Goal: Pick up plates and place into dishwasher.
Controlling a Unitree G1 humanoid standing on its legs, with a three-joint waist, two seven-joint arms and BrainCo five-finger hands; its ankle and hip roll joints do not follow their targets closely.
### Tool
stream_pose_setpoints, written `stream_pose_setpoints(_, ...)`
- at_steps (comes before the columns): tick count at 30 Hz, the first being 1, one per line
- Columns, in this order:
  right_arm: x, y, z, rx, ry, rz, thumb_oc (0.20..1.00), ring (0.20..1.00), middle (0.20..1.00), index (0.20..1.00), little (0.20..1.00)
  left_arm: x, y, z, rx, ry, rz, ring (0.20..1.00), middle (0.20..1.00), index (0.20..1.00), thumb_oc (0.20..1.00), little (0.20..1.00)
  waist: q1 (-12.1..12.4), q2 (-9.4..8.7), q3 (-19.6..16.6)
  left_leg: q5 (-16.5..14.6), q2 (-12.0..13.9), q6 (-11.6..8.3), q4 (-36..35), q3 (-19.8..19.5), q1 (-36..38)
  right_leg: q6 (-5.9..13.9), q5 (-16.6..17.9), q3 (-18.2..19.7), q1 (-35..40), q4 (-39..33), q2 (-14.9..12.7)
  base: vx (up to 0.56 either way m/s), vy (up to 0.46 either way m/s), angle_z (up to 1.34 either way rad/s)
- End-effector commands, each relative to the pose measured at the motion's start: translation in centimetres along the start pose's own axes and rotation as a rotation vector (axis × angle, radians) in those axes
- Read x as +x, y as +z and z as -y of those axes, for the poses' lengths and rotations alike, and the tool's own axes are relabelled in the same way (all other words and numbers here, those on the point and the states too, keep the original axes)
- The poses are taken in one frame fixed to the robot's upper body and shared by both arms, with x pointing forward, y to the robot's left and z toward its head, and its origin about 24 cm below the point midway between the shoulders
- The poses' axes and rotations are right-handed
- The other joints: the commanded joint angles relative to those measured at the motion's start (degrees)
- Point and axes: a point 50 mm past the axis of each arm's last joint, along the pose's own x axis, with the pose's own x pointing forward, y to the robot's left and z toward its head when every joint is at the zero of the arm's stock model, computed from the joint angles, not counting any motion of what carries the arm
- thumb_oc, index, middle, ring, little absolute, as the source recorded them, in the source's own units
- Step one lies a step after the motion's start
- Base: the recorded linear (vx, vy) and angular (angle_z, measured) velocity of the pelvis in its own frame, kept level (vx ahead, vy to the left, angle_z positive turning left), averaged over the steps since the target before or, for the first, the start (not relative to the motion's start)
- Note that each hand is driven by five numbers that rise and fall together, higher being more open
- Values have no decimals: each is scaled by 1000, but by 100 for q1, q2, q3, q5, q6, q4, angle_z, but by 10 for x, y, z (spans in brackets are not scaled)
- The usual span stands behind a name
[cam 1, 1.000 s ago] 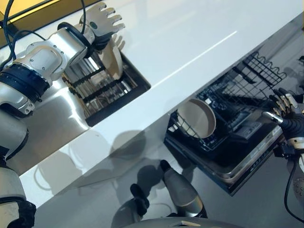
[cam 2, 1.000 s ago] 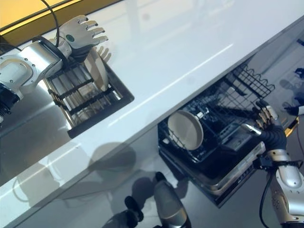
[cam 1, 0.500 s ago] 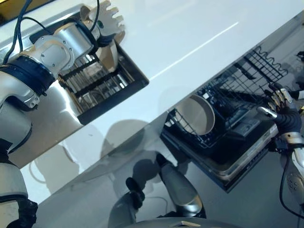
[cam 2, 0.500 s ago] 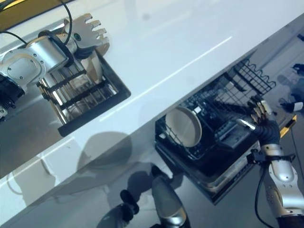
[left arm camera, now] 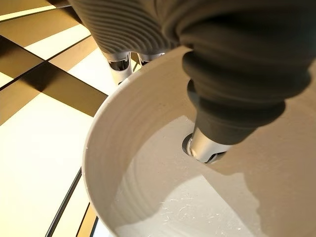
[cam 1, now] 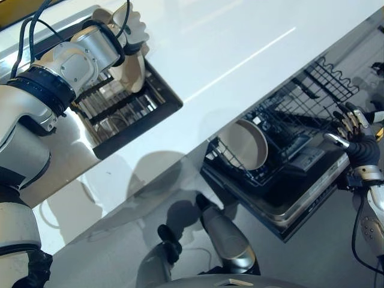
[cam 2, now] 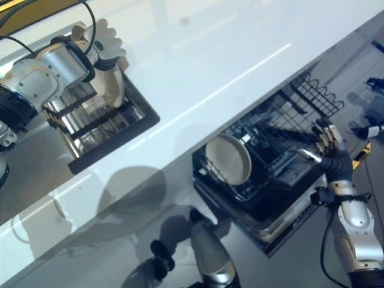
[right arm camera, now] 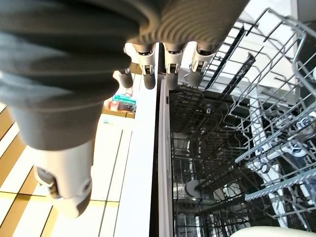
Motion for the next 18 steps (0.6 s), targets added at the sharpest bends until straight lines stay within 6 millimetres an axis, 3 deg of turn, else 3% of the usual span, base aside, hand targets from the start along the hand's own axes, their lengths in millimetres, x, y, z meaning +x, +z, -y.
stream_pose_setpoints(1, 12, 26, 12, 17, -45, 156, 1000, 1000, 1000, 1000, 1000, -13, -45, 4, 15, -13, -165, 200, 200, 200, 200, 200, -51, -98, -74, -174, 56, 235, -3, 80, -164, 334, -6, -202, -286, 27, -108, 0, 0, 0)
stream_pose_setpoints(8, 5, 23, 17, 13, -46, 140, 1000, 1000, 1000, 1000, 1000, -21, -51, 10, 44, 70, -185, 200, 200, 200, 200, 200, -8, -63, -275, -152, 50, 249, -114, 100, -12, 344, -5, -228, -119, -88, -144, -10, -4, 0)
stream_pose_setpoints(9, 4, 23, 17, 13, -45, 139, 1000, 1000, 1000, 1000, 1000, -22, -52, 12, 47, 79, -188, 200, 200, 200, 200, 200, -5, -91, -288, 4, 66, 272, -127, 169, -60, 317, 148, -229, -155, -135, -144, -58, -31, 1)
stream_pose_setpoints(11, 0, 22, 17, 12, -42, 130, 1000, 1000, 1000, 1000, 1000, -27, -56, 16, 53, 125, -210, 200, 200, 200, 200, 200, 17, -77, -383, 1, 56, 280, -171, 175, 27, 328, 140, -228, -63, -182, -156, 3, -6, 0)
stream_pose_setpoints(18, -12, 19, 19, 6, -35, 93, 1000, 1000, 1000, 1000, 1000, -49, -70, 28, -69, 313, -314, 200, 200, 200, 200, 200, 91, 23, -700, -3, -14, 317, -423, 184, 403, 384, 111, -217, 306, -379, -206, 57, 34, -1)
